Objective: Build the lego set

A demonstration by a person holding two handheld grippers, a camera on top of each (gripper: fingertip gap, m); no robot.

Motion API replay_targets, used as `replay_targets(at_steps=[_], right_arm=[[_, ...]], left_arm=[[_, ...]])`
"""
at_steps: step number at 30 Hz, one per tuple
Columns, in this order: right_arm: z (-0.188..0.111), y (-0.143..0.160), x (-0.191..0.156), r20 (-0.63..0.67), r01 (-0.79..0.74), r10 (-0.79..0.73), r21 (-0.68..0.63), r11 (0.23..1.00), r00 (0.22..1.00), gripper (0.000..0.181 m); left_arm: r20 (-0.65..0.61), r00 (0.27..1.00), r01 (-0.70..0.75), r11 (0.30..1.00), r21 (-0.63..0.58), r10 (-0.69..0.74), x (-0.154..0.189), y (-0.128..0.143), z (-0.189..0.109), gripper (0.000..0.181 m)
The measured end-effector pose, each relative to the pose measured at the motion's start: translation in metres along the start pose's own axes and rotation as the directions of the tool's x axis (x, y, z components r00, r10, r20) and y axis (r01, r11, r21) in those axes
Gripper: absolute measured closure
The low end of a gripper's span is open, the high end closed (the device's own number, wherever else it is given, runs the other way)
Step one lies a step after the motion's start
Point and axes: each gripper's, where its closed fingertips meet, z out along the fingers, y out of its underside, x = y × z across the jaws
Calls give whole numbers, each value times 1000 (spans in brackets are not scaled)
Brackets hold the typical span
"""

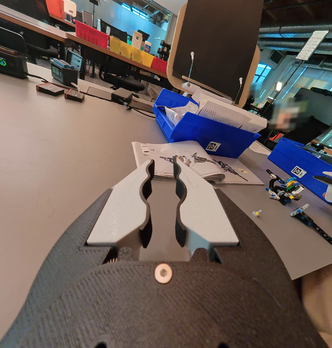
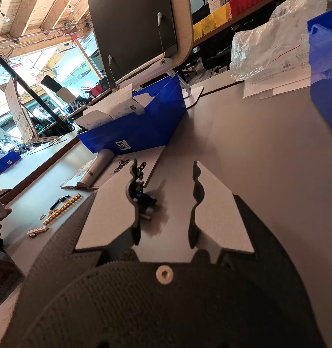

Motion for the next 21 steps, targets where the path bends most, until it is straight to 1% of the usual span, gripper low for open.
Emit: replay_targets(at_steps=[4,8,10,12,14,15,16,19,21], right_arm=[[0,0,1,-5,7,-8,-5,1000,1000,123],[-4,-3,7,-34,35,-35,3,999,999,124],[-6,-5,11,-54,58,-58,5,998,997,124],[-7,-7,15,-77,84,-83,7,996,994,125],[-8,-9,17,-98,109,-108,12,994,989,126],[-9,-9,18,-108,124,-122,13,992,987,126],[-9,-10,18,-120,141,-138,13,990,983,126],[-13,-11,17,-173,204,-200,6,979,964,125],[-17,-15,-3,-190,256,-248,15,967,950,126]], left_arm=[[4,1000,1,1000,-8,-1,3,2,3,164],[54,999,4,999,46,-6,-1,-12,17,160],[55,998,6,999,49,-8,0,-21,33,158],[66,998,-22,999,26,20,0,-26,54,152],[80,995,-59,998,-17,60,-2,-25,78,150],[83,995,-53,998,-31,56,-4,-23,90,148],[67,998,-19,999,-34,21,-3,-23,101,146],[-43,989,142,990,-20,-143,4,-28,130,146],[-79,980,179,983,-30,-180,1,-29,143,146]])
